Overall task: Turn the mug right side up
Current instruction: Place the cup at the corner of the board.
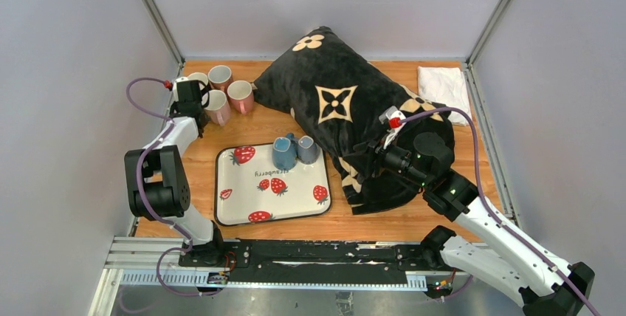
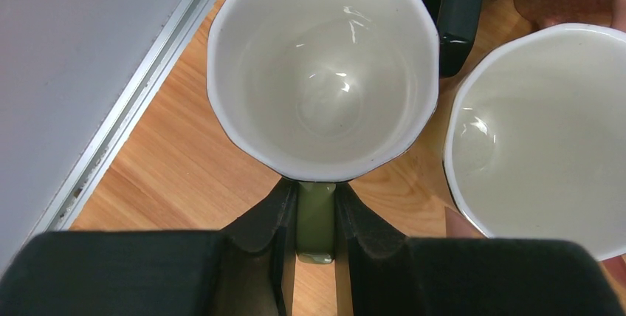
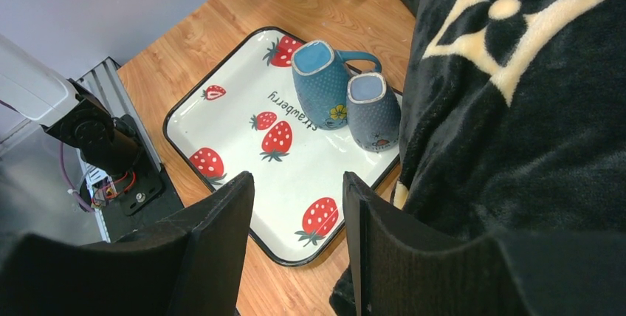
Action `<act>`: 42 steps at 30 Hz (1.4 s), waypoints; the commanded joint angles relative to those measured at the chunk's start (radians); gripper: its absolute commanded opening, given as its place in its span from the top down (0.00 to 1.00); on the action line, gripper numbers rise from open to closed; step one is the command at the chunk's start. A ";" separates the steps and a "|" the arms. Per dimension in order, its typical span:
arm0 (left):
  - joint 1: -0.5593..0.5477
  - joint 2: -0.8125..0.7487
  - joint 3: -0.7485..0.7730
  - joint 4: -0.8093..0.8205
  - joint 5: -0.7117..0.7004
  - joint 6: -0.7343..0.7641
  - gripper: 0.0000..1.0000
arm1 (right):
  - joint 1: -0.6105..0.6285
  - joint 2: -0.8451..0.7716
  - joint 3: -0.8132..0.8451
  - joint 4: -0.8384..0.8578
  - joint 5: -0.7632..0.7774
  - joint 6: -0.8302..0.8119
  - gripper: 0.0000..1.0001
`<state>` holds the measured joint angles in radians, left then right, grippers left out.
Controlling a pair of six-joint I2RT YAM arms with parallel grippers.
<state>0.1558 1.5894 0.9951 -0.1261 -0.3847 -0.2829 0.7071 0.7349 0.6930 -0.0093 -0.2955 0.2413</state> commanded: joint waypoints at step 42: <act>0.008 -0.335 0.005 -0.110 -0.026 -0.070 0.50 | 0.013 0.033 0.051 -0.079 0.089 0.027 0.48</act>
<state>0.1558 1.3231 1.0100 -0.1875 -0.4313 -0.3565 0.7071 0.7513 0.6968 -0.0463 -0.2630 0.2470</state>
